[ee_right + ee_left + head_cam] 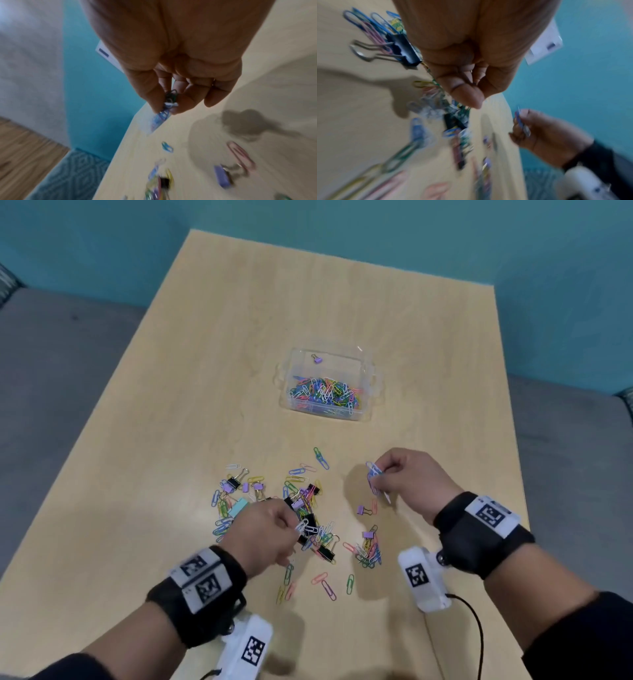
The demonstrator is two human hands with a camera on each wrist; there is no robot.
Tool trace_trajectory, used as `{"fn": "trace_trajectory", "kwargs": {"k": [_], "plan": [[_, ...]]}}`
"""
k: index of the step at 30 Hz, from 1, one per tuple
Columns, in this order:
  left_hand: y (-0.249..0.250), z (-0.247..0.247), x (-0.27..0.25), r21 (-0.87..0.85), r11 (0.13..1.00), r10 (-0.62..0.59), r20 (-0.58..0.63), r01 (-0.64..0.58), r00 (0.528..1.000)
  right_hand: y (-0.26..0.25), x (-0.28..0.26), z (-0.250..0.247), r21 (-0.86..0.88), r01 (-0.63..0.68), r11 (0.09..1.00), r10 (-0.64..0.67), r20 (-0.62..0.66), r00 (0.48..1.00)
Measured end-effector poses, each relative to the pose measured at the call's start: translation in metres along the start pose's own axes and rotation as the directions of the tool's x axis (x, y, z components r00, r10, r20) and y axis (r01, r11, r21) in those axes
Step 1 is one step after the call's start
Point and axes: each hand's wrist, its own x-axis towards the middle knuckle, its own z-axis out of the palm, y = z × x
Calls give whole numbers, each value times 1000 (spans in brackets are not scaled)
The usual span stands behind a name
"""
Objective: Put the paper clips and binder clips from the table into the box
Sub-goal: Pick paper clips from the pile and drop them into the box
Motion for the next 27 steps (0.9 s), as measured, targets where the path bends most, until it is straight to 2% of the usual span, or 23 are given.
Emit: {"fn": "trace_trajectory", "kwargs": {"k": [3, 6, 11, 15, 18, 20, 24, 27], "plan": [[34, -16, 16, -240, 970, -23, 27, 29, 999, -17, 23, -10, 119, 1, 993, -1, 1, 1000], [76, -31, 46, -352, 935, 43, -6, -43, 999, -38, 47, -16, 222, -14, 975, 8, 29, 1000], [141, -44, 104, -343, 931, 106, -82, -128, 991, -64, 95, -18, 247, -67, 967, 62, 27, 998], [169, -42, 134, -244, 958, 125, -128, -154, 984, -86, 126, -16, 118, -14, 993, 18, -33, 999], [172, -42, 142, -121, 979, 145, -137, -162, 980, -98, 133, -14, -70, 60, 996, -61, -22, 998], [166, -50, 140, -59, 983, 160, -192, -174, 968, -100, 127, -17, -205, 105, 973, -115, -40, 993], [128, -75, 113, -66, 975, 184, -307, -214, 934, -78, 88, -34, -262, 169, 950, -208, -132, 969], [75, -78, 66, 164, 960, 269, -303, -228, 914, -29, 45, -33, -383, 151, 911, -171, -18, 985]]}}
